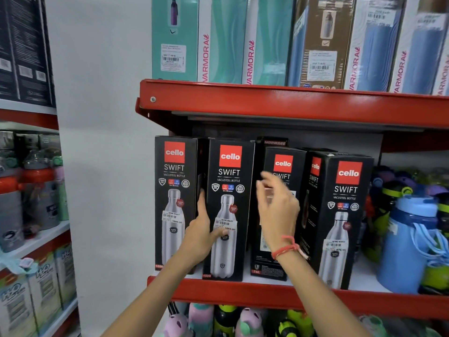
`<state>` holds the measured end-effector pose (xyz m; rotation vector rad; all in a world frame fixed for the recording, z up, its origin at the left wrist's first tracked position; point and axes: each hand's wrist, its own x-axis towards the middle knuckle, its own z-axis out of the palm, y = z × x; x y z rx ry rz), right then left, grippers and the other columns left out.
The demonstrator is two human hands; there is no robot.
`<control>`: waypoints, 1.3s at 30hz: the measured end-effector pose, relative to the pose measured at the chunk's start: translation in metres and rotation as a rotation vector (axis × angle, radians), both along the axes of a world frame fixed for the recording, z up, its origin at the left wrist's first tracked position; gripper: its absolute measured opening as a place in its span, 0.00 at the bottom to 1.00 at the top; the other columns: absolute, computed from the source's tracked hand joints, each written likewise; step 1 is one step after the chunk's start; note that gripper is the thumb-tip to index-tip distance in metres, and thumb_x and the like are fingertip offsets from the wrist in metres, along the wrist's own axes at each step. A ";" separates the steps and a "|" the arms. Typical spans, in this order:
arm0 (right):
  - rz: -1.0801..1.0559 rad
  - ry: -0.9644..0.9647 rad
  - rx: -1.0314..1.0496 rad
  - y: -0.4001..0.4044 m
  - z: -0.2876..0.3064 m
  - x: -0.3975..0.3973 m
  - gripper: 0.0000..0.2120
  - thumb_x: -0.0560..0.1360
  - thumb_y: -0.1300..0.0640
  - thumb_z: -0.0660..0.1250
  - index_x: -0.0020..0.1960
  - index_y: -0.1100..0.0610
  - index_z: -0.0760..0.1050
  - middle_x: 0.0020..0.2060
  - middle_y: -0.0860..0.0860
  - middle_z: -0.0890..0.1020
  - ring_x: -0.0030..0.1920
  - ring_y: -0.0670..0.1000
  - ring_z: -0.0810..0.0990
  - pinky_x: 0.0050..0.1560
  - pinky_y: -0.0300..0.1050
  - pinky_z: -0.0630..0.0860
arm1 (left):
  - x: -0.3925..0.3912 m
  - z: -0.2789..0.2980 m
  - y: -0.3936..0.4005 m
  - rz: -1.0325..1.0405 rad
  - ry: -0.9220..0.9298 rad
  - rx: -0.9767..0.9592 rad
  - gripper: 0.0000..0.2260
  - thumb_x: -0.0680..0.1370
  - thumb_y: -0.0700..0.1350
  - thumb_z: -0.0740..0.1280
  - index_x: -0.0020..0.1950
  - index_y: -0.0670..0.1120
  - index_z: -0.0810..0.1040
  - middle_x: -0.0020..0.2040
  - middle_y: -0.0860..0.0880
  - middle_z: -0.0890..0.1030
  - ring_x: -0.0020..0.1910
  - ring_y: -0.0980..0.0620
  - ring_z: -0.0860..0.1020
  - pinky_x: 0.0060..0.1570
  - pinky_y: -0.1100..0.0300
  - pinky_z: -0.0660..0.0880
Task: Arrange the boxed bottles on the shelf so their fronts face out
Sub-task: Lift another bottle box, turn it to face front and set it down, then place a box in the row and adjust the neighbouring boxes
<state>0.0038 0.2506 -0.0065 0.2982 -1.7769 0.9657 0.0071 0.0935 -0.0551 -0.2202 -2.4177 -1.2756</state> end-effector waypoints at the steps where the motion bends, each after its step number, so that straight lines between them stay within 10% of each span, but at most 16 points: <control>1: -0.157 0.074 -0.011 0.000 0.000 0.001 0.17 0.75 0.56 0.69 0.63 0.56 0.75 0.53 0.54 0.80 0.49 0.53 0.77 0.49 0.49 0.78 | 0.003 -0.001 0.002 0.027 0.010 -0.013 0.47 0.75 0.42 0.71 0.77 0.54 0.35 0.48 0.43 0.83 0.40 0.50 0.81 0.43 0.66 0.75; 4: -0.454 -0.127 -0.014 -0.003 -0.008 -0.011 0.40 0.65 0.52 0.75 0.73 0.52 0.61 0.69 0.61 0.66 0.64 0.60 0.65 0.58 0.58 0.71 | 0.014 -0.001 0.007 0.111 0.079 -0.038 0.43 0.76 0.43 0.70 0.78 0.50 0.40 0.38 0.47 0.79 0.33 0.53 0.76 0.32 0.72 0.71; 7: -0.354 -0.403 -0.014 -0.006 -0.015 -0.017 0.54 0.64 0.53 0.77 0.77 0.42 0.43 0.75 0.64 0.53 0.65 0.68 0.65 0.59 0.69 0.70 | 0.025 -0.001 0.011 0.147 0.176 0.001 0.40 0.78 0.44 0.67 0.79 0.50 0.43 0.68 0.41 0.75 0.59 0.44 0.78 0.54 0.63 0.71; 11: -0.176 -0.304 -0.072 0.009 -0.020 -0.004 0.53 0.67 0.58 0.76 0.76 0.38 0.42 0.73 0.65 0.53 0.63 0.68 0.67 0.61 0.69 0.68 | 0.042 0.003 0.022 0.169 0.358 -0.027 0.36 0.78 0.45 0.66 0.79 0.49 0.47 0.75 0.46 0.64 0.70 0.51 0.68 0.58 0.73 0.59; 17: 0.102 -0.058 -0.102 0.040 -0.006 0.055 0.54 0.69 0.52 0.76 0.72 0.29 0.37 0.75 0.61 0.50 0.75 0.60 0.56 0.68 0.52 0.67 | 0.061 0.015 0.044 0.046 0.547 -0.013 0.32 0.77 0.48 0.69 0.76 0.51 0.56 0.73 0.51 0.65 0.73 0.57 0.63 0.72 0.55 0.63; 22: 0.338 -0.109 -0.048 0.076 0.010 0.096 0.54 0.67 0.52 0.78 0.74 0.32 0.42 0.75 0.51 0.53 0.76 0.49 0.54 0.72 0.53 0.63 | 0.076 0.027 0.058 -0.223 0.352 0.037 0.46 0.68 0.57 0.74 0.78 0.55 0.50 0.75 0.54 0.64 0.73 0.62 0.62 0.71 0.58 0.64; 28: 0.735 -0.275 0.025 0.113 0.009 0.095 0.55 0.63 0.54 0.81 0.74 0.32 0.47 0.74 0.42 0.64 0.72 0.47 0.67 0.71 0.60 0.66 | 0.093 0.031 0.071 -0.463 0.153 0.095 0.51 0.66 0.42 0.79 0.78 0.55 0.49 0.71 0.59 0.70 0.67 0.67 0.70 0.66 0.66 0.70; 35: 0.910 -0.484 0.101 0.115 0.029 0.079 0.47 0.75 0.69 0.67 0.76 0.37 0.43 0.54 0.16 0.70 0.61 0.27 0.71 0.55 0.27 0.74 | 0.082 0.029 0.090 -0.303 0.282 0.181 0.53 0.64 0.45 0.81 0.78 0.56 0.49 0.70 0.60 0.72 0.66 0.66 0.70 0.60 0.74 0.70; 39: 0.815 -0.493 0.135 0.110 0.039 0.052 0.46 0.77 0.67 0.65 0.76 0.36 0.39 0.49 0.13 0.69 0.56 0.26 0.73 0.56 0.31 0.73 | 0.059 0.034 0.104 -0.231 0.334 0.187 0.54 0.66 0.39 0.79 0.78 0.54 0.44 0.63 0.71 0.67 0.54 0.81 0.70 0.47 0.83 0.66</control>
